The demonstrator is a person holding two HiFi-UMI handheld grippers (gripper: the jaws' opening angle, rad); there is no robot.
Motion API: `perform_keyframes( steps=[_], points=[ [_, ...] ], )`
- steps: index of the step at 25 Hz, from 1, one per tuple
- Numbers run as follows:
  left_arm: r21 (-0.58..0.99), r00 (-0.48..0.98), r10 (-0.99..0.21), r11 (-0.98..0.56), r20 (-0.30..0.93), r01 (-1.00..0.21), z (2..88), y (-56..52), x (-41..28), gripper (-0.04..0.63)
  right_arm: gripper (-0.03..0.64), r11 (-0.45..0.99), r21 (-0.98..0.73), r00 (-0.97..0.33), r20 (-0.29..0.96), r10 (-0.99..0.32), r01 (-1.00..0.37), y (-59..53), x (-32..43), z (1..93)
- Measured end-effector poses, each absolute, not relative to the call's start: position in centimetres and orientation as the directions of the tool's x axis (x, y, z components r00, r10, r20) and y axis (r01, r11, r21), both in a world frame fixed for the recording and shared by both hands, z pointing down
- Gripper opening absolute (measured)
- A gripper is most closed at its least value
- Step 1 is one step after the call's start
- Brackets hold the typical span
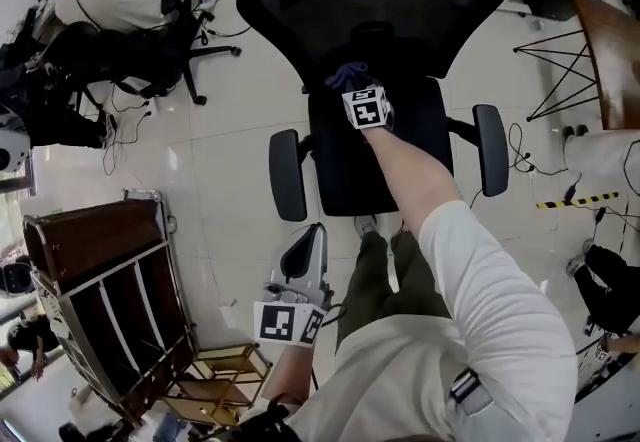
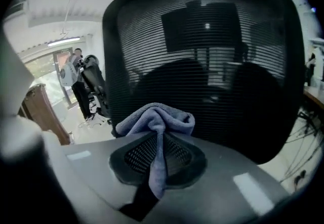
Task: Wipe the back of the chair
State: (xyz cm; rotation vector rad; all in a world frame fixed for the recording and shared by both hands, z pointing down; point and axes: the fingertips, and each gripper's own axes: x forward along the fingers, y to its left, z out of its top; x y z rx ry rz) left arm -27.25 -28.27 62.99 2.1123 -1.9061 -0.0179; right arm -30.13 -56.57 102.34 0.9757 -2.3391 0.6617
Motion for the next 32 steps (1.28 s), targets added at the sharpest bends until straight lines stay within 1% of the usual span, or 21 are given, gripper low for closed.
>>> perform_keyframes(
  steps=[5,7,8,11,13,15,18,22,26,30,32],
  points=[
    [0.214,0.218,-0.965,-0.184,0.148,-0.959,60.6,-31.5,-22.6,0.127,0.032,0.439,-0.166,-0.427,0.673,-0.605,-0.883,-62.6,-13.1,103.6],
    [0.215,0.246,-0.958,-0.213,0.144,-0.953,61.2,-31.8,-21.4,0.127,0.032,0.370,-0.145,-0.359,0.702,-0.615,-0.918,-63.5,-8.0,104.6],
    [0.215,0.258,-0.955,-0.223,0.147,-0.951,61.7,-31.9,-20.9,0.127,0.032,0.366,-0.139,-0.352,0.702,-0.619,-0.920,-63.9,-6.7,104.5],
    [0.217,0.281,-0.945,-0.243,0.169,-0.946,63.3,-32.7,-19.2,0.127,0.032,0.426,-0.134,-0.402,0.657,-0.637,-0.895,-64.8,-6.6,103.4],
    [0.216,0.288,-0.943,-0.250,0.166,-0.944,63.3,-33.2,-18.1,0.127,0.032,0.406,-0.146,-0.392,0.671,-0.630,-0.902,-64.1,-6.0,103.7],
    [0.206,0.288,-0.946,-0.255,0.150,-0.945,62.0,-33.9,-17.6,0.127,0.032,0.403,-0.159,-0.402,0.656,-0.639,-0.901,-63.9,-6.3,102.6],
    [0.191,0.272,-0.954,-0.246,0.126,-0.950,58.3,-34.1,-18.1,0.127,0.032,0.397,-0.203,-0.434,0.602,-0.670,-0.895,-63.3,-7.6,97.6],
    [0.157,0.236,-0.969,-0.222,0.076,-0.962,51.1,-31.6,-19.1,0.127,0.032,0.407,-0.234,-0.468,0.485,-0.739,-0.883,-61.2,-8.2,85.4],
    [0.111,0.212,-0.977,-0.213,-0.025,-0.971,46.7,-26.0,-20.2,0.127,0.032,0.434,-0.220,-0.482,0.279,-0.831,-0.874,-57.0,-7.5,70.6],
    [0.057,0.197,-0.972,-0.206,-0.126,-0.977,46.2,-17.9,-20.1,0.127,0.032,0.486,-0.182,-0.501,0.042,-0.865,-0.855,-46.4,-5.3,59.5],
    [0.024,0.195,-0.964,-0.203,-0.180,-0.979,46.7,-14.4,-19.8,0.127,0.032,0.503,-0.191,-0.506,-0.037,-0.862,-0.843,-38.3,-3.4,55.2]
  ],
)
